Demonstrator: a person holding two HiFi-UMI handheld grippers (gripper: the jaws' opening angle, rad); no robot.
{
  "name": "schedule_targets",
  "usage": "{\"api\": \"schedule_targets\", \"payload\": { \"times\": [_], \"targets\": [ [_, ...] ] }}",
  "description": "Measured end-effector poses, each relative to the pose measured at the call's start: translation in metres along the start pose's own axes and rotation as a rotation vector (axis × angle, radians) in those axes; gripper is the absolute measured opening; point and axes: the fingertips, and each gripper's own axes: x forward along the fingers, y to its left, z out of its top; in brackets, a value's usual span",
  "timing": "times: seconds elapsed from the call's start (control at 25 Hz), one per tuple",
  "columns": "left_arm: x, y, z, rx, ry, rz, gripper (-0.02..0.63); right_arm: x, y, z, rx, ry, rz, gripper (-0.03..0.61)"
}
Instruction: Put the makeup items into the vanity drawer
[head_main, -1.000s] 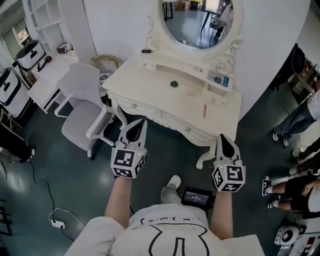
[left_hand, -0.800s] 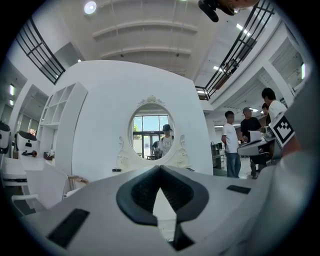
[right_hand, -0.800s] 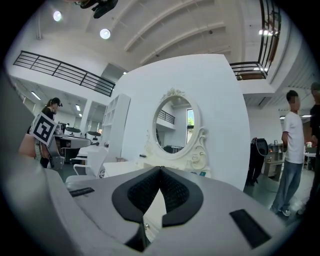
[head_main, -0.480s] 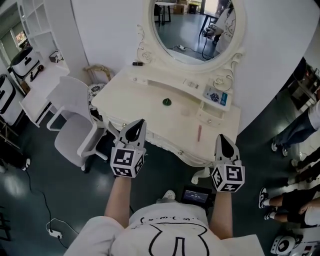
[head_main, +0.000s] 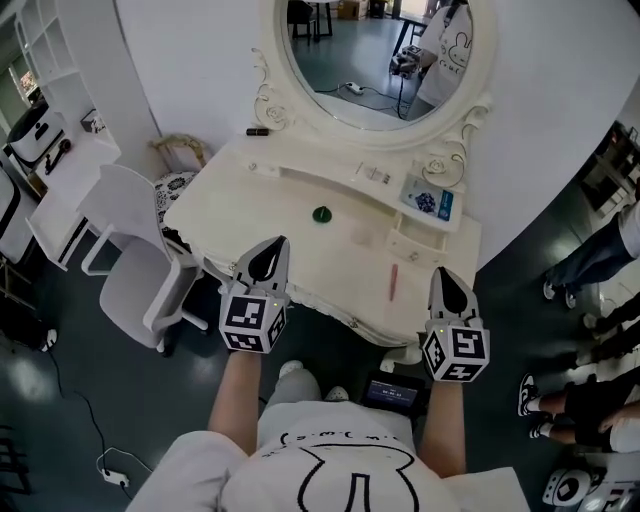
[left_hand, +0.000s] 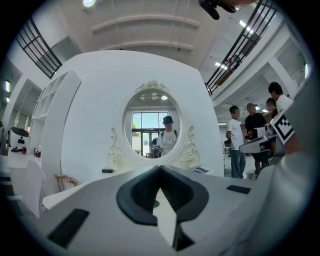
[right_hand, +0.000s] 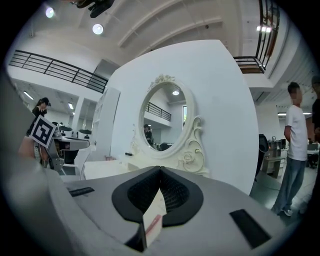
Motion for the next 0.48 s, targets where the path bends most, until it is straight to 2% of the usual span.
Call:
{"api": "schedule_targets", "payload": {
  "times": [0.48],
  "targets": [
    [0.100, 0.029, -0.007, 0.022, 0.051, -0.142, 0.014, 0.067, -0.020, -0.016, 0.067, 0.067, -0.119, 0.021]
  ]
}}
